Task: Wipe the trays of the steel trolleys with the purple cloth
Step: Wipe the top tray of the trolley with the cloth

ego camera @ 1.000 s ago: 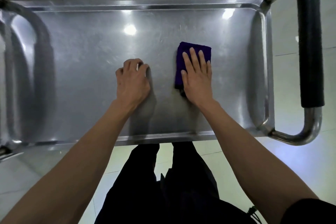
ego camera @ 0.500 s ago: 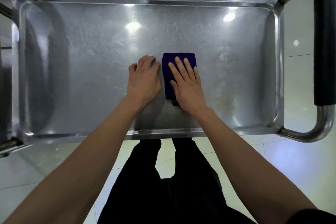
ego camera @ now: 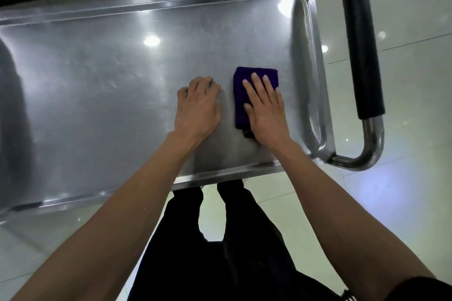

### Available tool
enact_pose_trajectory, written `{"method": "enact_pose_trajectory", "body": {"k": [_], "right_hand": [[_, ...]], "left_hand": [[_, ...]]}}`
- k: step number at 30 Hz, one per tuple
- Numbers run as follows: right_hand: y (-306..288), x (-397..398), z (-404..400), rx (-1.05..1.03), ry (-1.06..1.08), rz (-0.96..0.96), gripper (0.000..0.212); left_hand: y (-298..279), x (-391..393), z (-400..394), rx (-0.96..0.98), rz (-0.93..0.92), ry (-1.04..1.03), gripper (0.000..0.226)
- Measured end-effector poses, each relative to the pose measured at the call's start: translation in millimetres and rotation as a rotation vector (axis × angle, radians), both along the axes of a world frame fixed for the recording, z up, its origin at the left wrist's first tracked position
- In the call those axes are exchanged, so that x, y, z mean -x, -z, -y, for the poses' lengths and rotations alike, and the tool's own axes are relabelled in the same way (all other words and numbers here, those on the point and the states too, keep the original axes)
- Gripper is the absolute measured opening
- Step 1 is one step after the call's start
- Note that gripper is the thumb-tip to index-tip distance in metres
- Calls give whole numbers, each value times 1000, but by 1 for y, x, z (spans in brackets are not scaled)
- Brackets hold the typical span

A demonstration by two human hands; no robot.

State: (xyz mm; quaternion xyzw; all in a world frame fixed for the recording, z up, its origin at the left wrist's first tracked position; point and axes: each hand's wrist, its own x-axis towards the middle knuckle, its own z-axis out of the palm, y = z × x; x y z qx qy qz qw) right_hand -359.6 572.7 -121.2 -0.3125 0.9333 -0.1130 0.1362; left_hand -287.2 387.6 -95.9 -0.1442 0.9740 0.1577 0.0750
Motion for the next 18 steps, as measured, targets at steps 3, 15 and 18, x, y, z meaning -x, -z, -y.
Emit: {"method": "enact_pose_trajectory", "body": {"k": [3, 15, 18], "right_hand": [[2, 25, -40, -14, 38, -26, 55], [5, 12, -102, -16, 153, -65, 56], [5, -11, -107, -26, 148, -69, 57]], "left_hand": [[-1, 19, -29, -5, 20, 36, 39], [-6, 29, -69, 50, 66, 12, 38], [-11, 22, -64, 23, 90, 48, 41]]}}
